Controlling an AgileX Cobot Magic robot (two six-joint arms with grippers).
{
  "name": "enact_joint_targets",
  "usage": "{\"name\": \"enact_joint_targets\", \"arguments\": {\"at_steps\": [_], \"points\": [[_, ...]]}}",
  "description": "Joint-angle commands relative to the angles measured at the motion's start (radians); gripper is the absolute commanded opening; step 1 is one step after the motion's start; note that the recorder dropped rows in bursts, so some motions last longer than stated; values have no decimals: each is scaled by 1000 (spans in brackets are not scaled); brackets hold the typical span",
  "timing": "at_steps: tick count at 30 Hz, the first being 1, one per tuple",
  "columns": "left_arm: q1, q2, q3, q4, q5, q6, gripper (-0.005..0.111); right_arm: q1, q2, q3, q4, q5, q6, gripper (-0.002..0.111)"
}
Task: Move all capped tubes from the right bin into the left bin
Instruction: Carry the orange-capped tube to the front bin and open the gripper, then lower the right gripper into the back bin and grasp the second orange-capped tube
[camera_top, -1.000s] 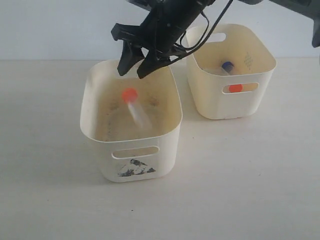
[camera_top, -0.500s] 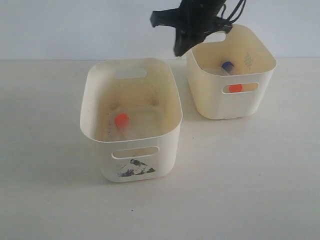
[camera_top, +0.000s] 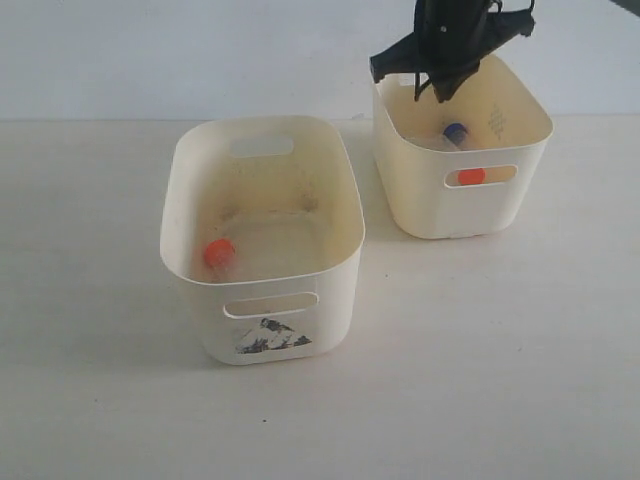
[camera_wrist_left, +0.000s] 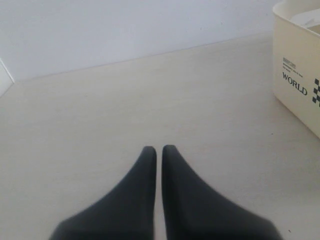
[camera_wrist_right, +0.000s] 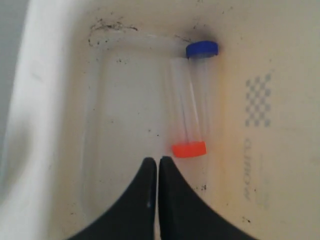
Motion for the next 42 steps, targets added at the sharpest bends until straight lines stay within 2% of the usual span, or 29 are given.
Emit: {"name": "enact_joint_targets", "arguments": {"at_steps": [1,10,17,33,42], "points": [[-1,0,-4,-3,-4,-10,4,-37,36,-4,21,-9,49,1],[-1,0,-4,-3,-4,-10,4,-112,55,-5,179,-54,61,1],[-1,0,-4,-3,-4,-10,4,-112,85,-5,215,-57,8,1],[-1,0,-4,-3,-4,-10,4,-113,95,-5,218,-107,5,1],[-1,0,-4,-3,-4,-10,4,-150,95,-5,204,-105,5,1]]}}
